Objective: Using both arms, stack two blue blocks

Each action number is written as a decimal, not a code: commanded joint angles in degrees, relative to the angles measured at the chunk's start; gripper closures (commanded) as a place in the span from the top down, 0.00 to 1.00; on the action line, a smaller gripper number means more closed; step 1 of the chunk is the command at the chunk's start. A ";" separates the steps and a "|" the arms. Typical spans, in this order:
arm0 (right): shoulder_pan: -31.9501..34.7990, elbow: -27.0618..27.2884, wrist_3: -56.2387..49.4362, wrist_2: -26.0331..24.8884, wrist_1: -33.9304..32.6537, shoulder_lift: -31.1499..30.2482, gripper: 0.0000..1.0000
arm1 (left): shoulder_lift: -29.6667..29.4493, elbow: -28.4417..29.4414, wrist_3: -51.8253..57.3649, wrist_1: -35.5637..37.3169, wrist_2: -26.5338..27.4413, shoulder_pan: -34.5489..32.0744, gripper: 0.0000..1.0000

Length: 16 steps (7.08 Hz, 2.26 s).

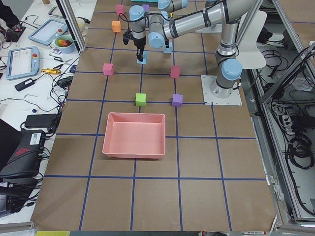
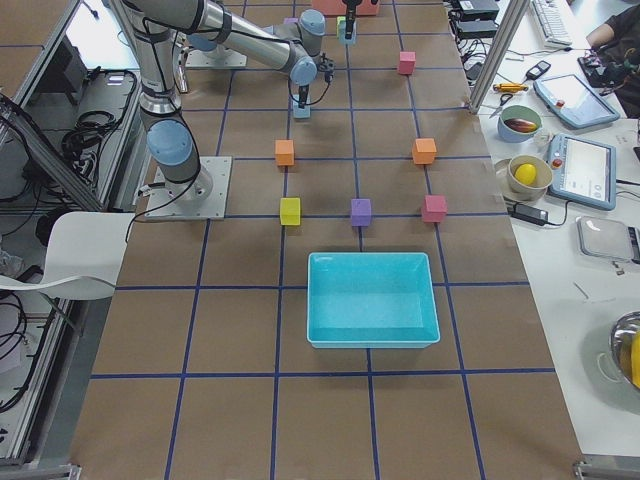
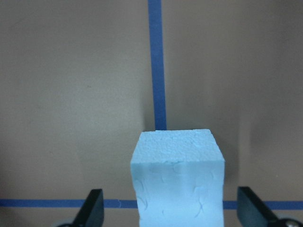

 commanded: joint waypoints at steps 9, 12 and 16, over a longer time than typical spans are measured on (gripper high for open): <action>-26.05 -21.92 -24.00 -3.92 30.55 -7.45 1.00 | 1.24 -2.71 -24.71 -1.39 -5.42 -25.12 0.46; -26.15 -35.67 -24.20 -8.98 43.79 -7.37 1.00 | -4.03 -3.85 -33.67 5.11 -5.34 -26.90 0.46; -27.02 -35.60 -24.37 -10.16 43.99 -7.54 1.00 | -5.20 -6.41 -33.69 10.49 -1.93 -29.27 0.48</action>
